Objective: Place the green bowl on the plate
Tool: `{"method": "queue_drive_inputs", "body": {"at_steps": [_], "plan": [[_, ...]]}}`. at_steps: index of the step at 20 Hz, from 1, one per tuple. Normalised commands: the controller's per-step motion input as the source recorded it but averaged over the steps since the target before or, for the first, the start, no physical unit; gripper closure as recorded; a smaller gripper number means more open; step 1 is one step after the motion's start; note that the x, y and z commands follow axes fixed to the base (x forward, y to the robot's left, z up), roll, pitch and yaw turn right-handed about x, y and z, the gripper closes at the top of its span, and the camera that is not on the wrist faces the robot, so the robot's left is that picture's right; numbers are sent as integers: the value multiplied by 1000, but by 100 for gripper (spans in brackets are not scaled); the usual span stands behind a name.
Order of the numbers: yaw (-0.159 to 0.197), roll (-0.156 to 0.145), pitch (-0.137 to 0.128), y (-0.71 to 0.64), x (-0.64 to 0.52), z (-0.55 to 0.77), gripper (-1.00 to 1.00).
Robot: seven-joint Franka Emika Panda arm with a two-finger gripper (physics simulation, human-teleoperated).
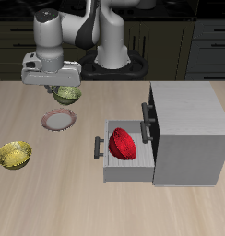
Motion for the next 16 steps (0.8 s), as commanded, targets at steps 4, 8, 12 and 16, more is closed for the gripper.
{"method": "queue_drive_inputs", "body": {"at_steps": [4, 8, 12, 16], "plan": [[3, 18, 12, 44, 60, -98, 100], [10, 16, 18, 101, 65, -127, 100], [13, 11, 30, 45, 23, -215, 100], [0, -11, 17, -54, -10, -158, 100]]}}
